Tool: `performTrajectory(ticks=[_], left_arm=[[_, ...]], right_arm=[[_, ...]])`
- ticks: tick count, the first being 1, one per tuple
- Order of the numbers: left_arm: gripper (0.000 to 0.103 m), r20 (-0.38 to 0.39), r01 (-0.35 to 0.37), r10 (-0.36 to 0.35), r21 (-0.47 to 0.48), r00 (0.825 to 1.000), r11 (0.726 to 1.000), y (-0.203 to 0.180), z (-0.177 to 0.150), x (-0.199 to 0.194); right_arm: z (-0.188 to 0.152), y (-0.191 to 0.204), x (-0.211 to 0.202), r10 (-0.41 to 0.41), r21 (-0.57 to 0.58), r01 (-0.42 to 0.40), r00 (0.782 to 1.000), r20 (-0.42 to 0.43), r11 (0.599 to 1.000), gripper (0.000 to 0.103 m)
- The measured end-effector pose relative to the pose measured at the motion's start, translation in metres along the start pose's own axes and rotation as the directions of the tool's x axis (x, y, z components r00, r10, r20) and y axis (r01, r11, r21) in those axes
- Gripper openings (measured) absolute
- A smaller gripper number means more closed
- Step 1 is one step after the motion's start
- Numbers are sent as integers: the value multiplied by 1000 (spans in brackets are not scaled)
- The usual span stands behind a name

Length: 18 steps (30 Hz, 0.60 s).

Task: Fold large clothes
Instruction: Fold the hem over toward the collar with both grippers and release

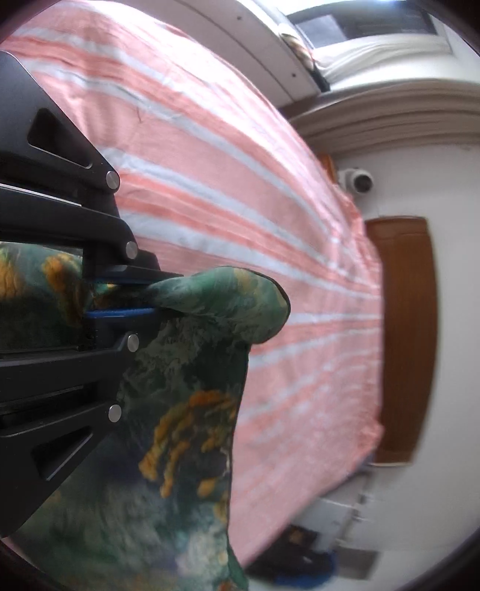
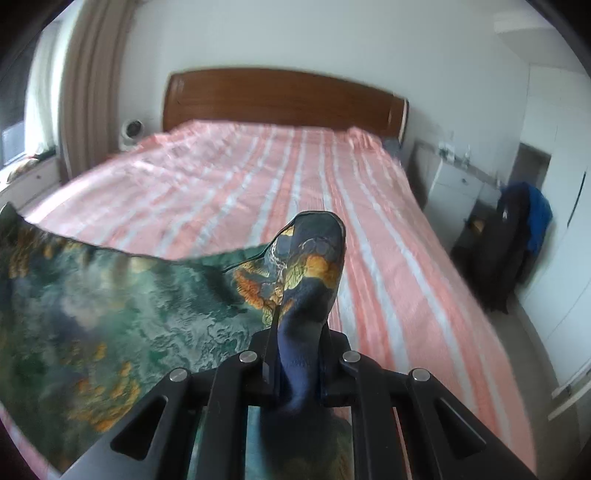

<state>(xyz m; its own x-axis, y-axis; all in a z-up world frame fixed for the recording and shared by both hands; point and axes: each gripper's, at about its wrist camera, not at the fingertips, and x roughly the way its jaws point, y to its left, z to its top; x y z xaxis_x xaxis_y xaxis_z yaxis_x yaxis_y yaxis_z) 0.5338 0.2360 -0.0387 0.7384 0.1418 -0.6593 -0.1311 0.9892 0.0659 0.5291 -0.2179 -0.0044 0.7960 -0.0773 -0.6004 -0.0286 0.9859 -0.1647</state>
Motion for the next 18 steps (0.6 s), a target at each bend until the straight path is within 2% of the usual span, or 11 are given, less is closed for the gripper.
performTrajectory(ticks=[2, 3, 5, 7, 10, 13, 14, 15, 16, 17, 18], left_arm=[[9, -88, -15, 18, 29, 996, 999, 0, -26, 40], [10, -115, 3, -1, 17, 993, 1000, 4, -42, 54], [11, -108, 33, -34, -9, 994, 999, 9, -60, 57], [11, -87, 50, -53, -27, 995, 998, 11, -66, 54], [16, -91, 55, -59, -41, 994, 998, 12, -67, 55], [35, -85, 4, -8, -38, 996, 999, 10, -67, 51], [53, -83, -19, 15, -42, 996, 999, 10, -64, 48], [71, -85, -52, 47, -51, 995, 997, 12, -61, 46], [77, -86, -74, 69, -61, 994, 995, 15, -59, 40], [82, -77, -78, 73, -71, 994, 994, 18, -56, 30], [82, -64, -72, 67, -79, 996, 994, 22, -55, 22]], right_arm=[[-16, 9, 40, -18, -25, 16, 997, -72, 1000, 12], [-34, 15, 64, -26, -48, 20, 991, -130, 999, 12], [-63, 23, 95, -5, -42, -4, 977, -212, 999, 13], [-80, 23, 101, 17, -5, -19, 978, -208, 1000, 14], [-82, 16, 103, 31, 24, -26, 978, -207, 999, 17], [-82, 15, 106, 44, 40, -36, 976, -211, 999, 22], [-83, 14, 105, 42, 45, -33, 977, -210, 998, 24], [-82, 12, 105, 40, 54, -29, 977, -209, 998, 31], [-81, 9, 104, 29, 68, -15, 977, -209, 998, 44], [-81, 7, 102, 15, 80, 2, 977, -213, 997, 51], [-79, 3, 100, 4, 96, 18, 976, -219, 995, 67]])
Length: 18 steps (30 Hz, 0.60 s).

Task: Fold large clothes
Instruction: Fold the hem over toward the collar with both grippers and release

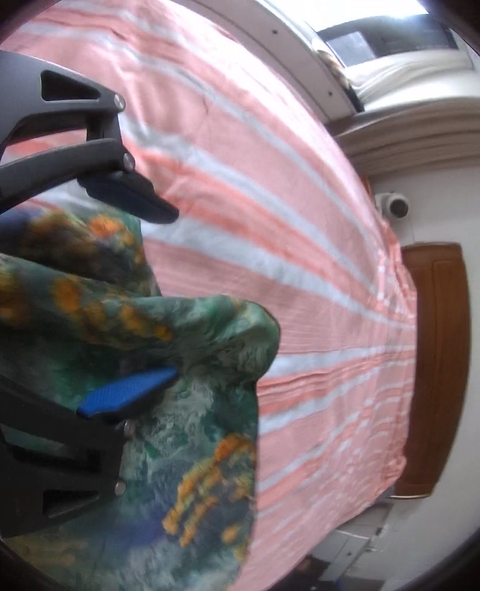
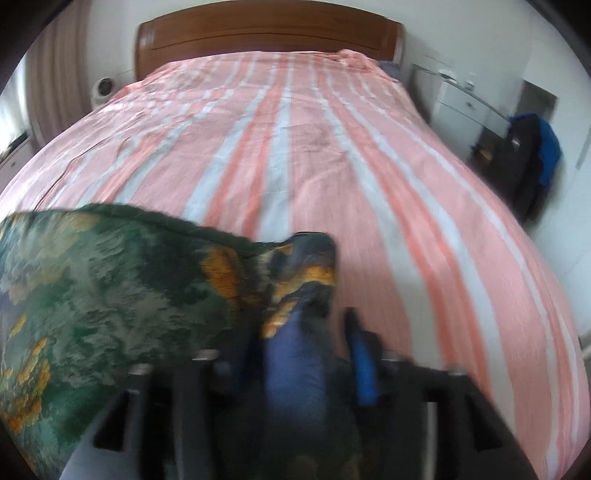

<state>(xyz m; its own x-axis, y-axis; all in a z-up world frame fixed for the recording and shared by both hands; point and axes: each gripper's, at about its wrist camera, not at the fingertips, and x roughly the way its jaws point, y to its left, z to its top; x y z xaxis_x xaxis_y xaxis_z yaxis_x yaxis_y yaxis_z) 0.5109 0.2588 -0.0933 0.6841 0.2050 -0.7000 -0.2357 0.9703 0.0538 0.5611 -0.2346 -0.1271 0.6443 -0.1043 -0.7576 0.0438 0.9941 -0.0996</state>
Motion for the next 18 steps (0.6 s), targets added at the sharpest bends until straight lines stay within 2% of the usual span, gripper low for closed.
performTrajectory(ticks=[1, 2, 5, 7, 10, 13, 15, 18], left_arm=[[83, 14, 11, -11, -8, 1000, 1000, 4, -1, -12], [86, 29, 25, -25, -13, 999, 1000, 7, -3, -28], [93, 64, 58, -58, 3, 996, 998, 10, -15, -66], [94, 62, 80, -82, 20, 995, 997, 5, -26, -85], [94, 31, 121, -122, 35, 992, 992, -11, -49, -110], [94, 0, 177, -177, 27, 984, 984, -26, -68, -130], [94, -21, 219, -218, 31, 976, 975, -39, -78, -142], [94, -40, 254, -251, 89, 967, 963, -66, -87, -158]], right_arm=[[2, -6, -7, 4, 21, -4, 1000, 1, 1000, 81], [4, -12, -17, 5, 40, -6, 1000, 19, 999, 85], [-2, -23, -76, -73, 57, 65, 987, 145, 996, 88], [-18, -21, -123, -79, 58, 68, 970, 231, 996, 94], [-58, -9, -174, 51, 47, -69, 948, 314, 996, 100], [-110, 8, -197, 199, -8, -207, 930, 308, 978, 100], [-141, 16, -202, 231, -46, -228, 930, 285, 973, 100], [-188, 18, -205, 208, -84, -192, 939, 275, 978, 100]])
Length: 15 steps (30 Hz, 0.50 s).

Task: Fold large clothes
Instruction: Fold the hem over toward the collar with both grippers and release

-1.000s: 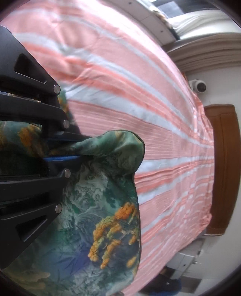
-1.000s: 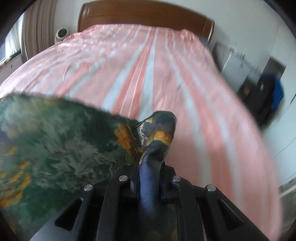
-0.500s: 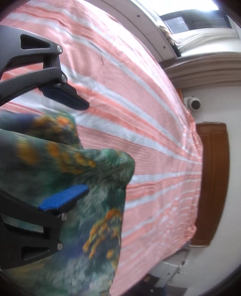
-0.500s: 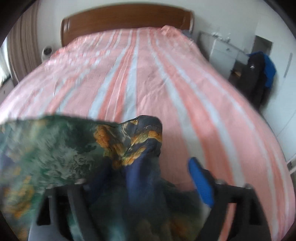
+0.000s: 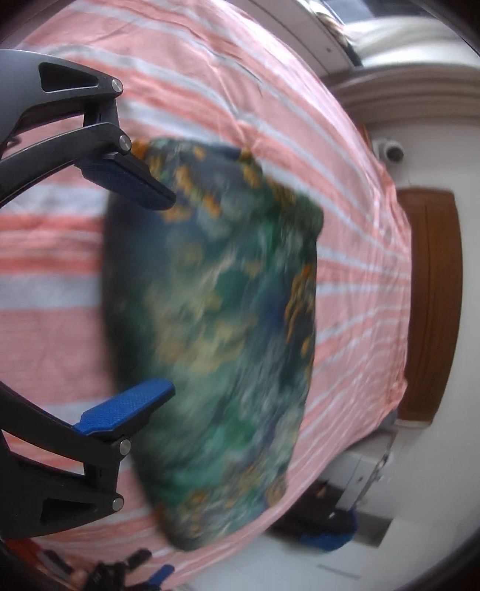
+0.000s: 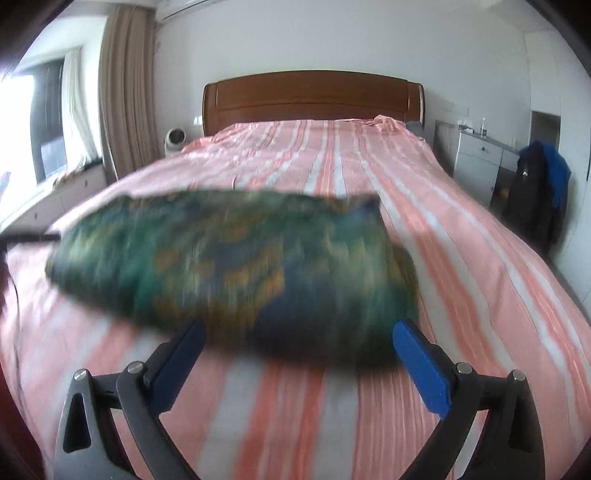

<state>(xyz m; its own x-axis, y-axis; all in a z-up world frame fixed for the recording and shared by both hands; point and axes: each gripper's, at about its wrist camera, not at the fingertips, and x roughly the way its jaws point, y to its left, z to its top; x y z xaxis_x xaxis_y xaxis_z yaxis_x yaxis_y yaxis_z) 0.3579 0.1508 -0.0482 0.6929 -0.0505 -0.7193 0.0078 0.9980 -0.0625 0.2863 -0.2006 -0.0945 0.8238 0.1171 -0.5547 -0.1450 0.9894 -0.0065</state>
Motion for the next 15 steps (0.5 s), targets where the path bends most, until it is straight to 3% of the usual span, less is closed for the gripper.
performTrajectory(ticks=[6, 10, 15], left_arm=[[94, 10, 13, -14, 77, 1000, 997, -46, 10, 0], [94, 18, 37, -38, 79, 999, 996, -71, 25, 8], [94, 49, 24, -32, 158, 998, 987, -107, 39, 19]], right_arm=[[-55, -17, -9, -81, 62, 82, 996, -30, 995, 100], [-60, -25, 6, -41, 92, 49, 996, -78, 995, 100], [-67, -32, 22, -7, 129, 26, 990, -140, 991, 101]])
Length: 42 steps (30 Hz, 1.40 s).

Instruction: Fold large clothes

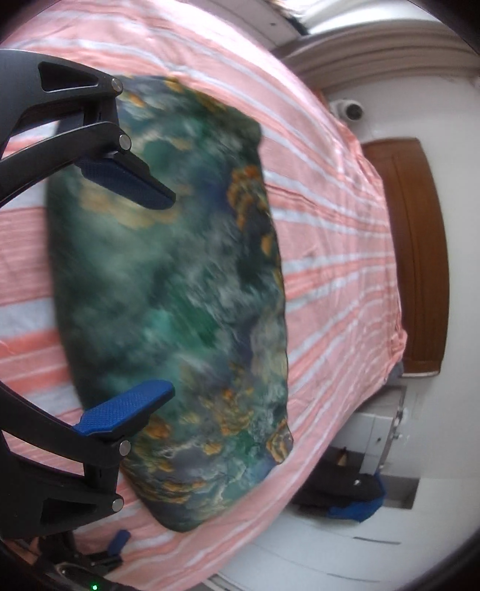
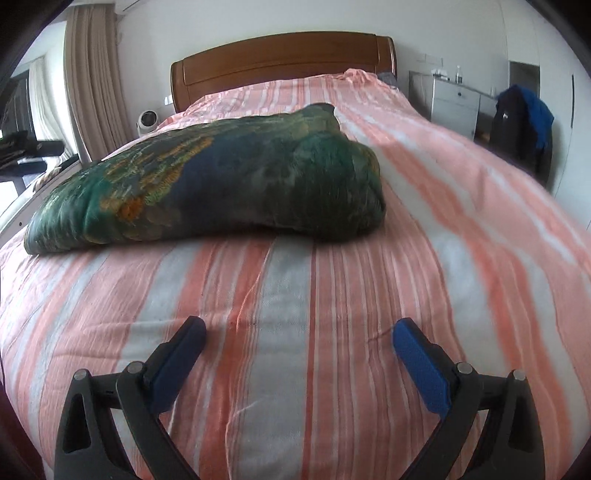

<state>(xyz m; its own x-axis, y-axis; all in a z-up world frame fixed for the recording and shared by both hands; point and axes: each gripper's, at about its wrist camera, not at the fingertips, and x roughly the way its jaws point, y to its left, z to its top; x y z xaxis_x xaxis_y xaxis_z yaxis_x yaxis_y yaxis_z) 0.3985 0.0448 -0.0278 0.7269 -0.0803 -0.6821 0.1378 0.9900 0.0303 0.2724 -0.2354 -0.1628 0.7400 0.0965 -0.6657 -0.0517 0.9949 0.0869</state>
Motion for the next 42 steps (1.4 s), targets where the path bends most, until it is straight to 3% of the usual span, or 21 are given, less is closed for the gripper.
performTrajectory(ticks=[9, 15, 23, 33, 42], left_arm=[[94, -37, -28, 30, 48, 999, 998, -15, 7, 27], [94, -74, -92, 101, 117, 992, 989, -18, -19, 41], [95, -91, -53, 75, 220, 993, 974, -34, -63, 17], [95, -193, 44, -11, 167, 981, 985, -41, -113, -18], [95, -234, 70, -41, 119, 971, 990, -43, -134, -28]], right_arm=[[-4, 2, 2, -12, -18, 12, 1000, -10, 1000, 102], [-4, 3, 2, -13, -20, 13, 1000, -9, 1000, 103], [-3, 2, 5, -12, -20, 12, 1000, -13, 1000, 103], [-3, 1, 5, -15, -23, 14, 1000, -13, 1000, 103], [-3, 1, 5, -15, -24, 15, 1000, -13, 1000, 103]])
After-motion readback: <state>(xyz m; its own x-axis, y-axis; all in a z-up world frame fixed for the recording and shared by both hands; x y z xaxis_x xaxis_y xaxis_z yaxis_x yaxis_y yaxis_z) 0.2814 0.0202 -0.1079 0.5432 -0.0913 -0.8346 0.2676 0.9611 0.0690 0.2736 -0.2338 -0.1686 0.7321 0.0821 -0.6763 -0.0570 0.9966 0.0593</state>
